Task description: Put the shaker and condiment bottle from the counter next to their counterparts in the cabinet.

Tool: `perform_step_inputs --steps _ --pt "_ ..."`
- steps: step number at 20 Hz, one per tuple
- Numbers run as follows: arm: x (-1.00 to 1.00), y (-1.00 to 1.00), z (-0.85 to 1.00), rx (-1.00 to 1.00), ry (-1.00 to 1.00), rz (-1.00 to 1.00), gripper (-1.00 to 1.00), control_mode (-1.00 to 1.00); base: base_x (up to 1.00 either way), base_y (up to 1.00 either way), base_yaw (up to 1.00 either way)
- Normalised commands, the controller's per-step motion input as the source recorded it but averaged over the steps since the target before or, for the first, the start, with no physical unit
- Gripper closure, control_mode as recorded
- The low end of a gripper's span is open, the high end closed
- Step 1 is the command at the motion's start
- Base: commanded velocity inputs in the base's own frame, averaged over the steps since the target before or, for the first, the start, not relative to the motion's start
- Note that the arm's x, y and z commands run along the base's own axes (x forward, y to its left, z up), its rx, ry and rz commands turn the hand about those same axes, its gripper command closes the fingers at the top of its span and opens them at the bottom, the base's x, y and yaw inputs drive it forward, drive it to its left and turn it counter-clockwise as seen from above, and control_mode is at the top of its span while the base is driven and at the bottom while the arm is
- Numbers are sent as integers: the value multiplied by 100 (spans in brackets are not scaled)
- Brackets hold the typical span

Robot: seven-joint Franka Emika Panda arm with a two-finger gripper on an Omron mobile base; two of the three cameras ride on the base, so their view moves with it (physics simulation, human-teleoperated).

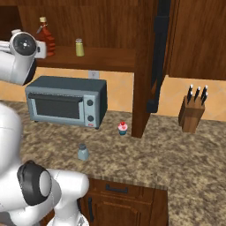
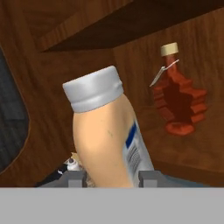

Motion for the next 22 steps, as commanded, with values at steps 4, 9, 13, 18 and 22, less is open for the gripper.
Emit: perform_step_inputs --steps 4,9,13,18,22 --pt "30 0 0 6 3 0 100 -100 0 0 0" --pt "13 5 -4 4 8 0 100 -100 0 0 0" --pt "11 4 -3 0 0 0 100 -100 0 0 0" --pt "25 1 0 2 0 0 100 -100 0 0 0" --pt "29 8 -5 0 2 0 100 -100 0 0 0"
